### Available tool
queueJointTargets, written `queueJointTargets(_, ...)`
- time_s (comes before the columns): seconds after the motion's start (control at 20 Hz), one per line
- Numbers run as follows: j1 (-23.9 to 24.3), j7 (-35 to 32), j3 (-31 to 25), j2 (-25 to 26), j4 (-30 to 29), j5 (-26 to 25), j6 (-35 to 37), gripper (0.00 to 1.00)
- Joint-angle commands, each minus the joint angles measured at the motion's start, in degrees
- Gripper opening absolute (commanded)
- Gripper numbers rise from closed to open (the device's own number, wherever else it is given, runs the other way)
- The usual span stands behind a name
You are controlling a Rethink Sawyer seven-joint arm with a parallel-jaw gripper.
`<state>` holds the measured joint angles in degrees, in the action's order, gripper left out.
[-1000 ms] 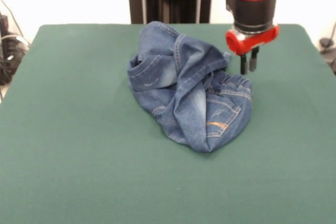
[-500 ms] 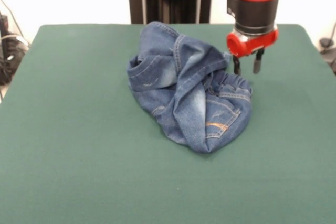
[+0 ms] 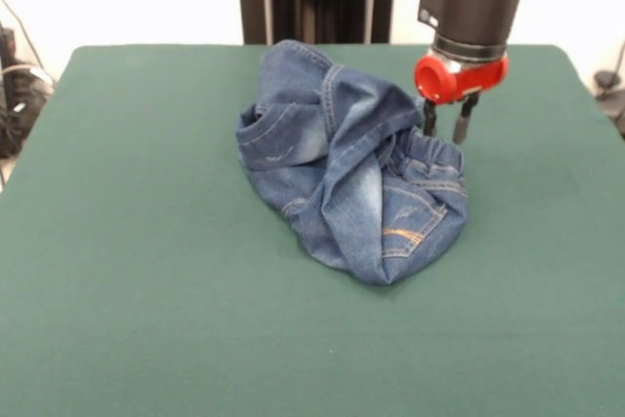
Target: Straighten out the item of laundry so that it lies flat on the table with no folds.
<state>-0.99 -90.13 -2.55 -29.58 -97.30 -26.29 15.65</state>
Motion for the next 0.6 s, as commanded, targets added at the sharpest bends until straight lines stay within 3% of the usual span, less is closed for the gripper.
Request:
queueJointTargets(0.05,-5.3,-12.8,7.9,1.8,7.5,-0.4,-3.7,1.00)
queueJointTargets(0.6,-7.1,-11.5,9.7,0.6,6.1,2.0,-1.4,1.00)
